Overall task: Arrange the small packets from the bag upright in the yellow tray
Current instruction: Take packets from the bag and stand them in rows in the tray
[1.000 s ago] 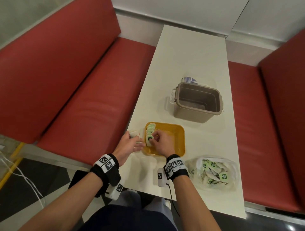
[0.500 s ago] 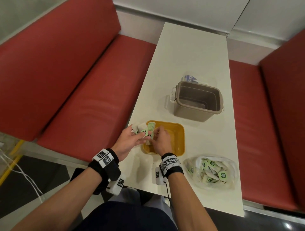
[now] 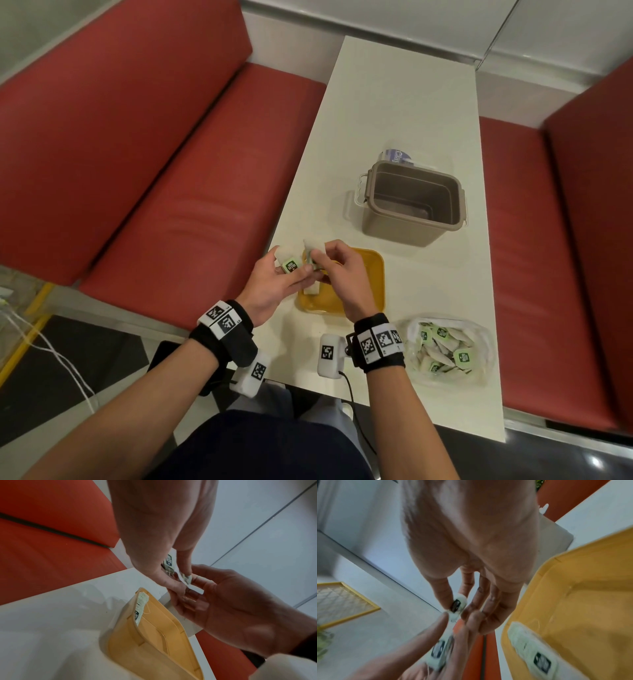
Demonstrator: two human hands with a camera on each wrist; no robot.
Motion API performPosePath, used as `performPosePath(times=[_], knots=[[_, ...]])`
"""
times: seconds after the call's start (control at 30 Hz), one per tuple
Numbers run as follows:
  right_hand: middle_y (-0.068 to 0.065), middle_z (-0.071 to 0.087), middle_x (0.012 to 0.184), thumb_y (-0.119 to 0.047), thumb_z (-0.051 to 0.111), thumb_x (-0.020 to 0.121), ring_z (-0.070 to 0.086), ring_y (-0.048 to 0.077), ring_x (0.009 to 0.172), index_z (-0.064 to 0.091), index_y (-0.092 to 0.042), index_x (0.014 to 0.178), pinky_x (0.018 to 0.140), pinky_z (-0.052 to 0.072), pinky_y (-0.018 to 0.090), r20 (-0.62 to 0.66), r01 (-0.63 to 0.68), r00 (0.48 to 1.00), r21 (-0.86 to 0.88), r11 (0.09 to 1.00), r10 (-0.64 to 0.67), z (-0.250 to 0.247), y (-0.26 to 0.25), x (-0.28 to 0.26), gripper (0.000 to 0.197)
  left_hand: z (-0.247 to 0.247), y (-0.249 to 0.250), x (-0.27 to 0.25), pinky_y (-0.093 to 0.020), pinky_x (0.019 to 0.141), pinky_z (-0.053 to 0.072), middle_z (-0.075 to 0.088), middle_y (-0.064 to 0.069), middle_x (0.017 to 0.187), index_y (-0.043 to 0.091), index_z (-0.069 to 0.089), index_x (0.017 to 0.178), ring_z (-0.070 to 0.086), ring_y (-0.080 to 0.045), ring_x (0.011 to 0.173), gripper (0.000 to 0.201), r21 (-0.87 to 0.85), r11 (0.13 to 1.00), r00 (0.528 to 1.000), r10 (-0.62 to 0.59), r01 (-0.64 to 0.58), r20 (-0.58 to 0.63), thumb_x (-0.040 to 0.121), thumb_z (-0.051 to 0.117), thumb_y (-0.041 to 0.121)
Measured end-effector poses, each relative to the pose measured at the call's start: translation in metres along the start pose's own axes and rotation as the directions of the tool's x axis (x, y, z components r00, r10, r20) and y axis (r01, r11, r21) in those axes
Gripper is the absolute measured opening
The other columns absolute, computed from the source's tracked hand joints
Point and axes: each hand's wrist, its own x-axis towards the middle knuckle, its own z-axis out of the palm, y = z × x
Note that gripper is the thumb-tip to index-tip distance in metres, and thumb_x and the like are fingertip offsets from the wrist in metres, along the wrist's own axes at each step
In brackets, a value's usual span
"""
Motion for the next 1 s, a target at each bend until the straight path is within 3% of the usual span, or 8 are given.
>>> performPosePath(times=[0.07, 0.17, 0.27, 0.37, 0.57, 0.67, 0.73, 1.0], knots=[[0.007, 0.080, 0.098, -0.039, 0.075, 0.099, 0.079, 0.029, 0.094, 0.071, -0.017, 0.100, 0.089, 0.065, 0.058, -0.035, 0.007, 0.999, -0.049, 0.999, -0.009, -0.006, -0.005, 0.003, 0.022, 0.001, 0.003, -0.001, -0.043, 0.099, 0.061, 0.076, -0.021, 0.125, 0.008, 0.060, 0.134, 0.076, -0.036, 0.113, 0.036, 0.014, 0.999, 0.999, -0.037, 0.037, -0.001, 0.102, 0.073, 0.017], [0.000, 0.079, 0.091, -0.039, 0.073, 0.101, 0.079, 0.016, 0.079, 0.070, -0.022, 0.104, 0.083, 0.067, 0.048, -0.016, 0.087, 0.995, -0.285, 0.955, -0.096, -0.018, -0.014, 0.008, 0.018, -0.002, 0.005, 0.001, -0.045, 0.096, 0.061, 0.078, -0.022, 0.111, 0.012, 0.064, 0.109, 0.078, -0.036, 0.101, 0.022, -0.051, 0.992, 0.986, -0.125, 0.120, -0.114, 0.104, 0.071, 0.032], [-0.008, 0.075, 0.098, -0.033, 0.072, 0.101, 0.073, 0.011, 0.084, 0.075, -0.029, 0.109, 0.077, 0.059, 0.034, 0.134, 0.215, 0.977, -0.604, 0.768, -0.168, -0.028, -0.025, 0.015, 0.010, -0.008, 0.001, 0.008, -0.041, 0.084, 0.061, 0.073, -0.021, 0.098, 0.011, 0.055, 0.092, 0.072, -0.028, 0.084, 0.021, -0.022, 0.992, 0.977, -0.129, 0.127, -0.167, 0.109, 0.062, 0.023], [-0.007, 0.069, 0.101, -0.026, 0.078, 0.098, 0.063, 0.012, 0.089, 0.077, -0.026, 0.116, 0.075, 0.045, 0.024, 0.251, 0.282, 0.958, -0.731, 0.621, -0.141, -0.030, -0.040, 0.019, 0.018, -0.009, -0.001, 0.012, -0.034, 0.072, 0.053, 0.068, -0.011, 0.085, 0.011, 0.054, 0.096, 0.060, -0.023, 0.076, 0.014, 0.065, 0.991, 0.985, -0.106, 0.116, -0.139, 0.109, 0.057, 0.016], [-0.007, 0.071, 0.090, -0.022, 0.086, 0.092, 0.059, 0.001, 0.075, 0.074, -0.021, 0.108, 0.065, 0.043, 0.016, 0.272, 0.282, 0.956, -0.765, 0.580, -0.105, -0.028, -0.051, 0.026, 0.020, -0.009, -0.009, 0.013, -0.026, 0.060, 0.043, 0.058, 0.004, 0.075, 0.013, 0.065, 0.125, 0.047, -0.011, 0.066, 0.030, 0.294, 0.955, 0.999, -0.032, 0.025, 0.017, 0.103, 0.074, 0.030], [-0.007, 0.073, 0.088, -0.019, 0.084, 0.091, 0.062, 0.002, 0.075, 0.076, -0.021, 0.110, 0.070, 0.048, 0.020, 0.283, 0.298, 0.952, -0.752, 0.588, -0.119, -0.024, -0.055, 0.024, 0.021, -0.007, -0.011, 0.012, -0.027, 0.058, 0.040, 0.057, 0.008, 0.069, 0.012, 0.070, 0.110, 0.044, -0.011, 0.062, 0.020, 0.353, 0.935, 0.999, 0.025, -0.037, 0.040, 0.101, 0.076, 0.030], [-0.011, 0.071, 0.087, -0.024, 0.084, 0.091, 0.065, 0.003, 0.075, 0.074, -0.026, 0.113, 0.068, 0.048, 0.014, 0.238, 0.287, 0.957, -0.707, 0.646, -0.164, -0.022, -0.052, 0.022, 0.024, -0.005, -0.011, 0.014, -0.028, 0.059, 0.039, 0.056, 0.005, 0.069, 0.015, 0.071, 0.102, 0.043, -0.013, 0.062, 0.015, 0.314, 0.948, 0.999, 0.041, -0.044, 0.016, 0.101, 0.076, 0.029], [-0.012, 0.074, 0.089, -0.025, 0.085, 0.092, 0.070, 0.000, 0.081, 0.074, -0.029, 0.115, 0.070, 0.050, 0.008, 0.067, 0.220, 0.974, -0.535, 0.816, -0.218, -0.024, -0.022, 0.016, 0.026, -0.009, -0.018, 0.019, -0.026, 0.060, 0.046, 0.061, 0.004, 0.071, 0.010, 0.071, 0.113, 0.049, -0.013, 0.065, 0.027, 0.280, 0.960, 0.992, 0.048, -0.014, -0.116, 0.097, 0.080, 0.030]])
